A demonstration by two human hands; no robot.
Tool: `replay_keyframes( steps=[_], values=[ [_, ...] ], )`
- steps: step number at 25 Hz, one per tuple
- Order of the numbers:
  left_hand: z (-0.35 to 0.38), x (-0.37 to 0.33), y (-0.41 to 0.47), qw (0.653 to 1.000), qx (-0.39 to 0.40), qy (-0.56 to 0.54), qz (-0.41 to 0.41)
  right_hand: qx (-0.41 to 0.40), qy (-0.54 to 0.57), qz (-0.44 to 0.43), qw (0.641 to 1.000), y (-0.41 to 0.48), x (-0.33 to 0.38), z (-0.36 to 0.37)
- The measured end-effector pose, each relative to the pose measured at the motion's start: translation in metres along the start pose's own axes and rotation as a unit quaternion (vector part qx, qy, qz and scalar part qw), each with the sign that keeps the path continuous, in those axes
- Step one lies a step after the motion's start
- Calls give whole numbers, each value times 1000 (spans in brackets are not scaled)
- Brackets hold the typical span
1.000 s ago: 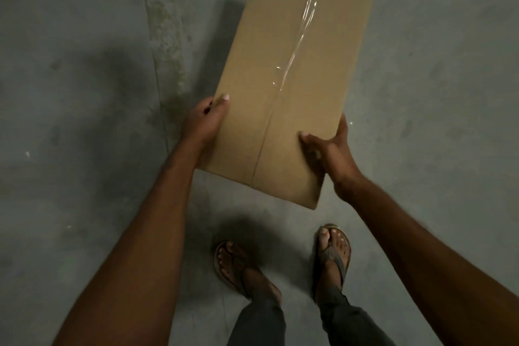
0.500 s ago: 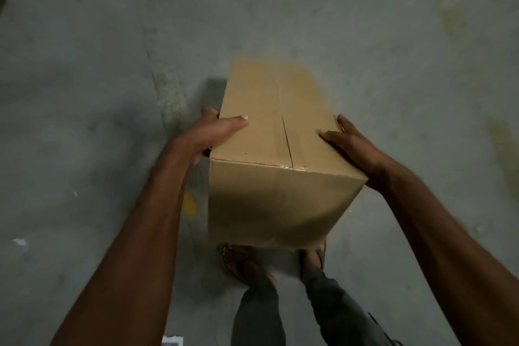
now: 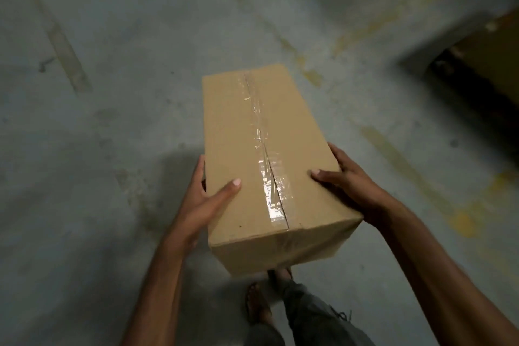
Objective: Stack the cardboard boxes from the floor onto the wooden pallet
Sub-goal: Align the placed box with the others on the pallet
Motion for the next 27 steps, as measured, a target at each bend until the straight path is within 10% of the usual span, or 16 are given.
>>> replay_keyframes(
  steps=[12, 27],
  values=[
    [192, -177, -94, 956, 208, 70, 195, -186, 109, -121, 969, -260, -70, -180],
    [692, -275, -198, 835, 490, 103, 228, -371, 286, -86, 879, -460, -277, -540]
  ],
)
Point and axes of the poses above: each hand's wrist, its own y-axis towards the middle knuckle, its own z-axis out of the palm, x = y × z, the point moved 9 cm from there along y, towards the middle knuckle, and after that the axes turned 14 degrees about z, right-handed, at the moved point
